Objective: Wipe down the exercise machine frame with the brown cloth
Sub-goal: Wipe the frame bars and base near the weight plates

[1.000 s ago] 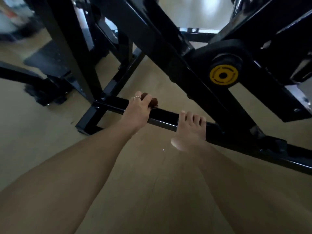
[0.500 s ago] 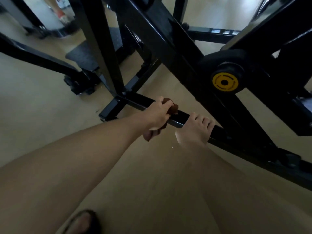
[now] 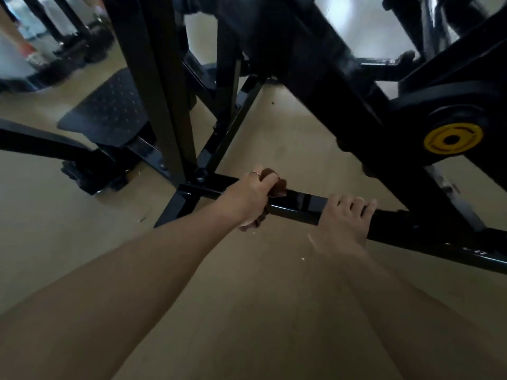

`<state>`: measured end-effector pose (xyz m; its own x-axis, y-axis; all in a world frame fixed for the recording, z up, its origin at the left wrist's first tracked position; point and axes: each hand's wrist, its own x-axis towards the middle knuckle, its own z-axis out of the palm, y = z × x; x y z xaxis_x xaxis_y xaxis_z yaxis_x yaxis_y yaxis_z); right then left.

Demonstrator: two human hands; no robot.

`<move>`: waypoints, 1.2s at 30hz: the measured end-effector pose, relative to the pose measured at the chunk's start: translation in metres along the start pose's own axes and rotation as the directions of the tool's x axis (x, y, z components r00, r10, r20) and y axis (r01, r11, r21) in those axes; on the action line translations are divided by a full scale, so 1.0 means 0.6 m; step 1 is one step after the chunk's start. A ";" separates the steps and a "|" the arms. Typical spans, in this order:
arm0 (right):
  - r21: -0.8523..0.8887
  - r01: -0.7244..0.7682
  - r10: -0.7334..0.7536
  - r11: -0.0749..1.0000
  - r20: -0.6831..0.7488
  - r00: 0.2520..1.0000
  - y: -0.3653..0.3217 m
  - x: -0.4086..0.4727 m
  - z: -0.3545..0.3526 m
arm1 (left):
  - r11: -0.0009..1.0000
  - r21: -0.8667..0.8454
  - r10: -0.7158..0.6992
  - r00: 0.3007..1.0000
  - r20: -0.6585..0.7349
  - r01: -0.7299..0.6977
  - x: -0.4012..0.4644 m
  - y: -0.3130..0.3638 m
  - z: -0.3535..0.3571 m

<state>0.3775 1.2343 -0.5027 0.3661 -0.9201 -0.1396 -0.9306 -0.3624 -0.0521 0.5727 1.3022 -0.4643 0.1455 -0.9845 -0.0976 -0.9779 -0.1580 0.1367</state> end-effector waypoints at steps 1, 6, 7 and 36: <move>-0.021 0.001 -0.001 1.000 0.019 1.000 -0.002 -0.001 -0.004 | 0.999 -0.001 -0.032 0.999 -0.024 0.032 -0.015 -0.023 -0.020; -0.014 0.003 -0.002 1.000 0.074 0.997 0.006 -0.007 -0.025 | 0.959 0.261 -0.091 0.992 -0.084 0.110 -0.033 -0.129 -0.017; 0.001 0.010 -0.010 1.000 0.073 0.997 0.009 -0.009 -0.029 | 0.960 0.252 -0.107 0.991 -0.086 0.125 -0.030 -0.119 -0.013; -0.127 -0.091 0.111 0.988 0.159 0.981 -0.033 -0.020 -0.051 | 0.995 0.039 -0.092 0.994 -0.065 0.095 -0.036 -0.061 -0.033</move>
<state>0.3916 1.2483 -0.4699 0.2552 -0.9192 -0.2998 -0.9523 -0.2926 0.0866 0.6082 1.3275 -0.4476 0.2443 -0.9687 -0.0450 -0.9649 -0.2474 0.0882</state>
